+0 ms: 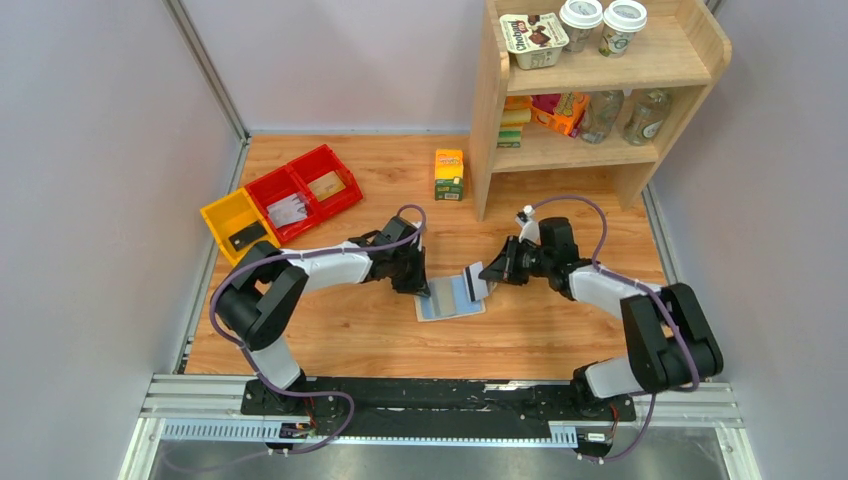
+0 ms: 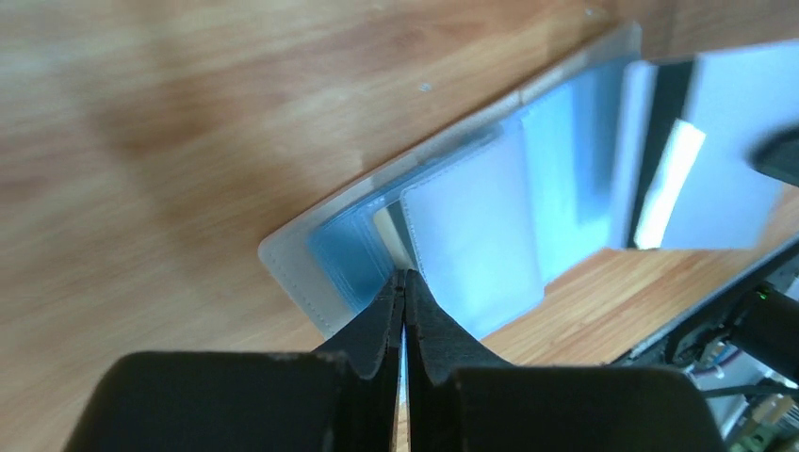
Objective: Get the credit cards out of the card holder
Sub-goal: Place the credit card in the storage box.
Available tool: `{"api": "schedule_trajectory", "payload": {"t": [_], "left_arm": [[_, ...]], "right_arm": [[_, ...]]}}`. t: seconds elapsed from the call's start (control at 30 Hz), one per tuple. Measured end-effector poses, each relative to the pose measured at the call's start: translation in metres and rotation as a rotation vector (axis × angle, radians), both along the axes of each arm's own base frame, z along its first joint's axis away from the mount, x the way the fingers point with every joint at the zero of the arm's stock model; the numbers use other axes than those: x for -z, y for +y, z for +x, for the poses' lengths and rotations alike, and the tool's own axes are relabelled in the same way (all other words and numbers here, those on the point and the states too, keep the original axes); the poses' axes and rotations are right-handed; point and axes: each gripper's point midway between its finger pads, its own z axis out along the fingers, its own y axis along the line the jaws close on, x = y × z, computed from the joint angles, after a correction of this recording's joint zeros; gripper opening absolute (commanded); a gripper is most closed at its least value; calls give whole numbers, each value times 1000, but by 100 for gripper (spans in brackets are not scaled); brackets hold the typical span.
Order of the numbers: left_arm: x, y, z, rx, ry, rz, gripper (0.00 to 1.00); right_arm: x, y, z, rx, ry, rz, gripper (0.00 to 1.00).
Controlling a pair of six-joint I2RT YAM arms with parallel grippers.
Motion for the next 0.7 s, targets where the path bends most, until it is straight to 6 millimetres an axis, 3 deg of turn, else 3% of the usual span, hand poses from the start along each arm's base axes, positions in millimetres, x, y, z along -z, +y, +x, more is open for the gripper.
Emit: {"api": "schedule_trajectory", "payload": {"t": [0.17, 0.27, 0.37, 0.5, 0.7], "left_arm": [[-5, 23, 12, -15, -20, 66, 35], [-19, 32, 15, -31, -44, 82, 52], [-53, 33, 18, -54, -98, 49, 60], [-113, 31, 24, -105, -194, -65, 65], [-179, 41, 21, -202, -259, -235, 70]], "right_arm": [[-27, 2, -9, -4, -134, -90, 0], [-46, 8, -18, -22, -241, -153, 0], [-70, 16, -25, -36, -383, -226, 0], [-96, 34, -35, -67, -571, -327, 0], [-113, 56, -54, -146, -784, -466, 0]]}}
